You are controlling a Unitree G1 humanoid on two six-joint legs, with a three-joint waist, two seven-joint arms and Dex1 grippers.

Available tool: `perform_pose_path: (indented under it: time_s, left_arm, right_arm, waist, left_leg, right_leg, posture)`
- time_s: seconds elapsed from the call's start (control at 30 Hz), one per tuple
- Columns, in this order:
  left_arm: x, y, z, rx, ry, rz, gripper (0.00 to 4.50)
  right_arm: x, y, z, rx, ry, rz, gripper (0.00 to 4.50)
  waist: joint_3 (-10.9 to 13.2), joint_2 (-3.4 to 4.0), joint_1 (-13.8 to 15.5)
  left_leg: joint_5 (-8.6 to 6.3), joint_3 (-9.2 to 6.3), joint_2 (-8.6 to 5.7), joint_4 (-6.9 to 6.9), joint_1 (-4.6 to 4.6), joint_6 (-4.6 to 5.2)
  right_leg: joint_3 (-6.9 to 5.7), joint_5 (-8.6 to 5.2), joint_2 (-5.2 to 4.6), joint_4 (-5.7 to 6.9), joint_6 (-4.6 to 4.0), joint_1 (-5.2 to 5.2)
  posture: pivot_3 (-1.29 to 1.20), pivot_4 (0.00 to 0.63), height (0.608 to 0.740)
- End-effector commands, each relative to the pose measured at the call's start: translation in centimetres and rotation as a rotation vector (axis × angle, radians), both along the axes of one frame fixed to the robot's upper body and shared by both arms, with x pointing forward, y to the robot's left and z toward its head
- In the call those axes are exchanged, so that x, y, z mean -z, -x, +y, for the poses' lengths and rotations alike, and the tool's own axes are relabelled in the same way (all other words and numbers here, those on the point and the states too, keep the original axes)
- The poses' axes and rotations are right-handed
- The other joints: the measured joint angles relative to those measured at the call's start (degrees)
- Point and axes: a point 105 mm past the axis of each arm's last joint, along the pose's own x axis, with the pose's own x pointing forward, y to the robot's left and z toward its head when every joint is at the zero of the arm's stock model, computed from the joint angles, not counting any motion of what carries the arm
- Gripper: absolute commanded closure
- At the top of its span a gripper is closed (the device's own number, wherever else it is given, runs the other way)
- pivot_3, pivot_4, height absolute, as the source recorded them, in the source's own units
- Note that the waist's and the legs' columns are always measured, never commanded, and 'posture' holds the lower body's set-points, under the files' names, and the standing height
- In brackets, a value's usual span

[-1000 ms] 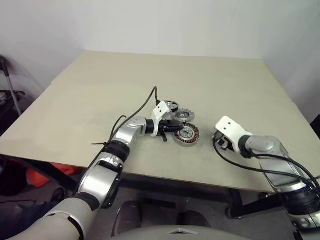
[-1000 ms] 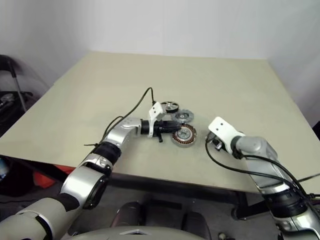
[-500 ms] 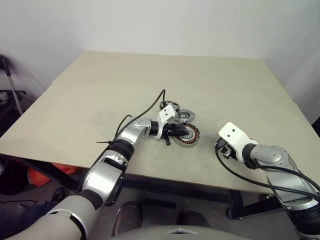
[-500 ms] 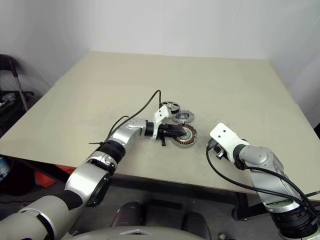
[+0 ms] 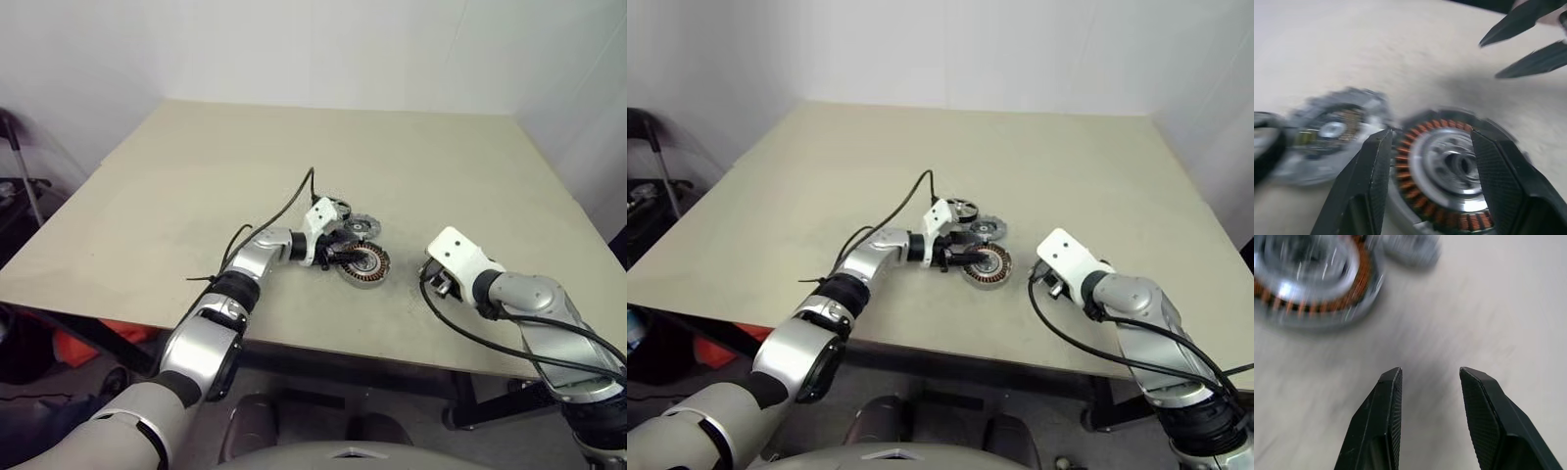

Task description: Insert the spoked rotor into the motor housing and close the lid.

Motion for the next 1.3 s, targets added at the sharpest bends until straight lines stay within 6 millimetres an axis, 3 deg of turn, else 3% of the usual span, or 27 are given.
perform_pose_path:
  time_s: [0.03,0.13,0.33,0.53,0.73,1.1,1.3]
  left_arm:
    - [-1.9,-1.0,1.9,-0.071,0.047,-0.047,1.81]
    - [-1.5,-1.2,4.4,-0.144,0.051,-0.036,1.77]
    - [0.2,-0.2,7.1,-0.232,0.034,0.012,1.75]
    - [1.3,1.0,7.5,-0.276,0.028,0.038,1.75]
    - [1.2,0.9,7.7,-0.309,0.027,0.039,1.75]
    - [1.1,0.5,8.1,-0.332,0.014,0.029,1.75]
    - [1.3,0.4,8.1,-0.332,0.007,0.027,1.75]
  right_arm:
    - [-2.6,-0.5,1.8,-0.057,-0.039,-0.096,2.63]
    - [-2.1,-0.4,3.9,-0.123,-0.098,-0.065,2.81]
    - [0.1,-0.4,6.2,-0.199,-0.099,-0.001,4.49]
    - [1.0,-1.3,7.5,-0.234,-0.105,0.020,4.49]
    - [1.8,-1.5,8.5,-0.263,-0.119,0.048,4.49]
    - [3.1,-2.5,8.4,-0.239,-0.116,0.067,4.49]
    - [2.7,-3.1,8.7,-0.247,-0.113,0.050,4.49]
  waist:
    - [0.0,0.01,0.0]
    - [0.0,0.02,-0.1]
    - [0.0,0.03,-0.1]
    - [0.0,0.02,-0.3]
    - [0.0,0.02,-1.1]
    - [0.0,0.02,-1.4]
    - [0.0,0.02,-1.4]
  left_leg:
    - [0.00,0.00,0.02,0.00,0.01,0.00]
    - [-0.01,0.00,0.02,-0.01,0.01,0.01]
    - [-0.02,0.01,0.00,-0.02,-0.03,0.01]
    - [0.06,0.01,0.01,-0.01,0.04,-0.13]
    - [0.14,0.01,0.02,-0.04,0.02,-0.25]
    - [0.15,0.01,0.02,-0.04,0.03,-0.27]
    - [0.16,0.01,0.02,-0.04,0.02,-0.29]
  right_leg:
    - [0.00,0.00,0.01,0.01,0.00,0.00]
    - [0.00,-0.01,0.01,0.01,-0.02,0.00]
    - [-0.01,-0.02,0.00,0.00,-0.03,-0.02]
    - [0.02,-0.02,0.00,0.08,-0.03,0.01]
    - [0.01,-0.02,0.01,0.11,-0.02,-0.02]
    - [0.03,-0.02,0.03,0.10,-0.02,-0.03]
    - [0.03,-0.02,0.03,0.11,-0.03,-0.03]
  posture:
    - [0.00,0.000,0.740]
    - [0.00,0.000,0.740]
    - [0.00,0.000,0.740]
    - [0.00,0.000,0.740]
    - [0.00,0.000,0.740]
    - [0.00,0.000,0.740]
    - [0.00,0.000,0.740]
